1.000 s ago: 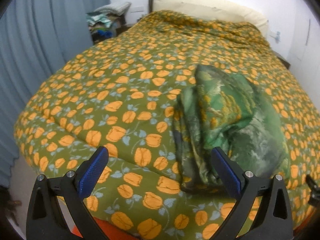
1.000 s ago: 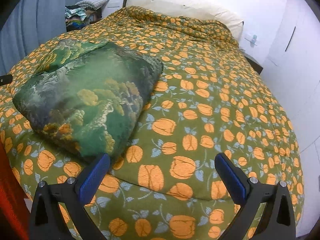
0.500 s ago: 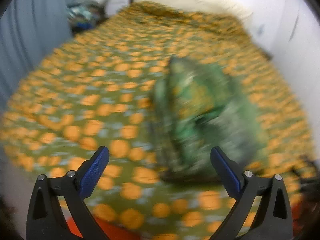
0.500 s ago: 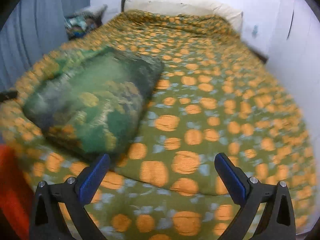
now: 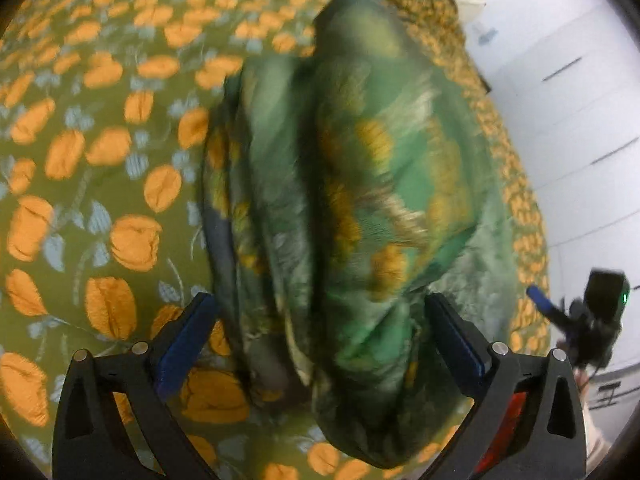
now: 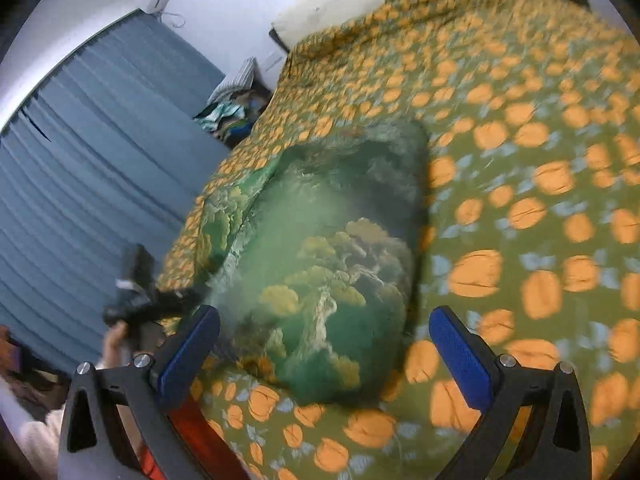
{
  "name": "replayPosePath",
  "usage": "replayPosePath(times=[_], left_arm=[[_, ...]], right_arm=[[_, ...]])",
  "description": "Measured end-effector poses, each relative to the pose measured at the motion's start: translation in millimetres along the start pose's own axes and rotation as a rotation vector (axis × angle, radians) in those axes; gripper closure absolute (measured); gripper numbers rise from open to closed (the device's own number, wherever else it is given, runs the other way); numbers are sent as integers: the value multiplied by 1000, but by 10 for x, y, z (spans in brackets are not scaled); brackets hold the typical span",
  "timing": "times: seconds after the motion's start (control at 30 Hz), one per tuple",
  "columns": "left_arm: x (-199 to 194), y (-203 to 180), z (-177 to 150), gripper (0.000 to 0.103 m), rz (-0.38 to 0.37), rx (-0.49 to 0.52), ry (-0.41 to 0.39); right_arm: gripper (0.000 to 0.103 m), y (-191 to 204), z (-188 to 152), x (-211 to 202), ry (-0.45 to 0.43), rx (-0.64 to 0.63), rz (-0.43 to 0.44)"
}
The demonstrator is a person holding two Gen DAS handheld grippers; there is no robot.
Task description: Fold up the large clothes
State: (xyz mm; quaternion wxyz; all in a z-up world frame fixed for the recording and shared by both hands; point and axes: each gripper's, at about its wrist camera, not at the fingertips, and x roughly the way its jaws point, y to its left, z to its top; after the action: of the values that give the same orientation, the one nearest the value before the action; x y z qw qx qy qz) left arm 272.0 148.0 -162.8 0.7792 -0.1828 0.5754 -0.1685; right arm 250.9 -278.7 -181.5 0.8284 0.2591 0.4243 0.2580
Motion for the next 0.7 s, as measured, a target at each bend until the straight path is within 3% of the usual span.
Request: replayPosePath(times=[0.2,0.27,0.3,0.4,0.47,0.57,0.7], left_arm=[[460,271,12,0,-93,-75,77],[535,301,32,0,-138,-97,90],[572,291,30,0,-159,-100,98],[582,135,-6,0,-127,-93,91],[457,-92,-47,19,-65,-31,46],[201,-331,-98,31,-70,20,-19],[-68,-583,-22,31,-64,82,-94]], right_arm=[[0,-422,138,1046,205,70,60],[1,-501,115,1345,242,139,146],[4,-450,125,1412,248,117,124],[11,75,141,1472,234,-168,-60],[18,438,59,1394,192,-357,-145],[21,726,-24,1180,103,-495,-178],[22,889,61,921,-3,-532,-168]])
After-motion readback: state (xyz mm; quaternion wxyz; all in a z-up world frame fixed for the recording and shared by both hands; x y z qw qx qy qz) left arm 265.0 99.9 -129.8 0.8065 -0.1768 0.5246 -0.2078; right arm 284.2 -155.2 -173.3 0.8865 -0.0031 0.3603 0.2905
